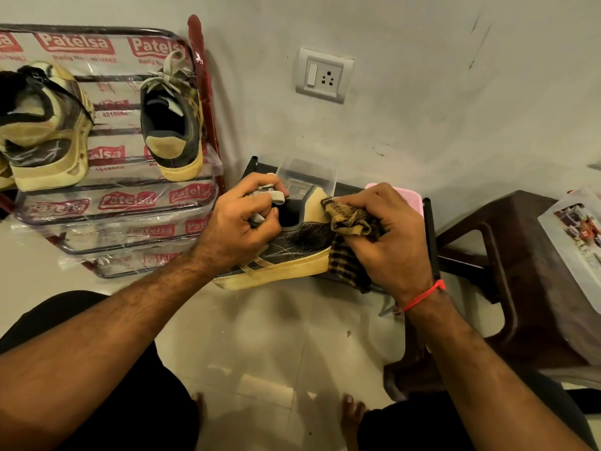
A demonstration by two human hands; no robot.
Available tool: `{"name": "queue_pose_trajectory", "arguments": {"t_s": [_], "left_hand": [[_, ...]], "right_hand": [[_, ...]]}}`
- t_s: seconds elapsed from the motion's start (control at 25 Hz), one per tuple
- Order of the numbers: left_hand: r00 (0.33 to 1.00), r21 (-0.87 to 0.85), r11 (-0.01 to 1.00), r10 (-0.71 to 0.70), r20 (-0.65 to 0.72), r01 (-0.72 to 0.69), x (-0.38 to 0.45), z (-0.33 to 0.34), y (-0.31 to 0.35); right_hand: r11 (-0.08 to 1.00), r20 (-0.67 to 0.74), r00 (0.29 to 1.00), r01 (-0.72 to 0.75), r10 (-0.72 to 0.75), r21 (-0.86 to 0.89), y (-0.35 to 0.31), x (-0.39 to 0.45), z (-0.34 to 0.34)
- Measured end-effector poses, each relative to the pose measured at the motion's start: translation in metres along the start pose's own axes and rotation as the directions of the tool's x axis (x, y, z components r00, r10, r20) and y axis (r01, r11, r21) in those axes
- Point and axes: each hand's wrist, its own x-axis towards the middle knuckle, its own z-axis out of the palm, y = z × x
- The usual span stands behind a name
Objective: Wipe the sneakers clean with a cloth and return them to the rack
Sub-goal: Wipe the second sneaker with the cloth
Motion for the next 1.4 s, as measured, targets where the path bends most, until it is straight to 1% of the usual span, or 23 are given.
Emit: {"name": "queue_pose_trajectory", "arguments": {"t_s": [0.08, 0.2, 0.24, 0.28, 0.4, 0.44, 0.56, 0.6, 0.72, 0.76, 0.88, 0.96, 1.04, 1.16, 1.24, 1.32, 1.36, 1.4], "left_hand": [[1.000, 0.020, 1.000, -0.001, -0.015, 0.002, 0.001, -0.001, -0.001], [1.000, 0.026, 0.999, 0.020, -0.010, -0.020, 0.002, 0.004, 0.001], [0.999, 0.027, 0.999, 0.032, -0.007, -0.032, 0.002, 0.004, 0.002], [0.999, 0.028, 0.999, 0.036, -0.008, -0.036, 0.002, 0.004, 0.001], [1.000, 0.021, 1.000, 0.021, -0.023, -0.020, 0.001, -0.001, -0.001], [0.999, 0.022, 0.999, 0.026, -0.027, -0.025, 0.001, -0.001, 0.000], [0.998, 0.029, 0.998, 0.056, -0.013, -0.056, 0.001, 0.003, 0.004], [0.998, 0.034, 0.998, 0.062, -0.006, -0.061, 0.002, 0.003, 0.004], [0.998, 0.027, 0.998, 0.062, -0.013, -0.061, 0.002, 0.000, 0.004], [0.997, 0.016, 0.997, 0.071, -0.012, -0.071, 0.003, -0.001, 0.005], [0.993, -0.009, 0.994, 0.112, 0.034, -0.111, 0.003, 0.003, 0.009], [0.991, -0.008, 0.992, 0.123, 0.043, -0.123, 0.003, 0.002, 0.008], [0.992, 0.004, 0.993, 0.122, 0.034, -0.122, 0.002, -0.001, 0.006], [0.992, 0.020, 0.993, 0.111, 0.059, -0.113, -0.001, -0.004, 0.003], [0.993, 0.025, 0.994, 0.101, 0.069, -0.102, -0.005, -0.003, 0.002], [0.995, 0.023, 0.997, 0.073, 0.073, -0.074, -0.006, 0.000, 0.001], [0.997, 0.021, 0.999, 0.044, 0.066, -0.046, -0.005, 0.001, 0.000], [0.999, 0.024, 1.000, 0.014, 0.051, -0.015, -0.004, 0.003, -0.001]], "right_hand": [[0.999, 0.028, 0.999, 0.019, -0.021, 0.043, -0.003, 0.000, 0.000], [0.996, -0.034, 0.996, -0.086, 0.088, 0.033, 0.005, 0.004, -0.003], [0.995, -0.052, 0.994, -0.098, 0.099, 0.025, 0.006, 0.004, -0.001], [0.996, -0.053, 0.995, -0.083, 0.085, 0.027, 0.004, 0.003, 0.000], [0.997, 0.024, 0.999, 0.030, -0.031, 0.074, -0.003, -0.001, 0.004], [0.997, 0.038, 0.999, 0.032, -0.035, 0.077, -0.001, 0.001, 0.003], [0.994, -0.015, 0.995, -0.093, 0.094, 0.059, 0.007, 0.006, 0.002], [0.992, -0.022, 0.994, -0.106, 0.108, 0.066, 0.006, 0.005, 0.003], [0.992, 0.020, 0.999, -0.033, 0.031, 0.118, -0.001, 0.002, 0.002], [0.991, 0.022, 0.999, -0.042, 0.039, 0.127, 0.000, 0.003, 0.000], [0.989, -0.037, 0.992, -0.121, 0.124, 0.087, 0.006, 0.005, -0.002], [0.992, -0.017, 0.996, -0.087, 0.089, 0.094, 0.004, 0.003, -0.001], [0.991, 0.049, 0.999, -0.030, 0.024, 0.134, 0.000, 0.003, -0.001], [0.986, 0.153, 0.988, -0.005, -0.021, 0.166, 0.002, 0.002, 0.000], [0.982, 0.176, 0.983, 0.016, -0.049, 0.186, 0.004, 0.002, 0.000], [0.978, 0.163, 0.985, 0.026, -0.060, 0.205, 0.005, 0.002, -0.001], [0.976, 0.176, 0.981, 0.042, -0.081, 0.216, 0.004, 0.000, -0.001], [0.974, 0.219, 0.967, 0.084, -0.131, 0.210, 0.003, -0.002, 0.001]]}}
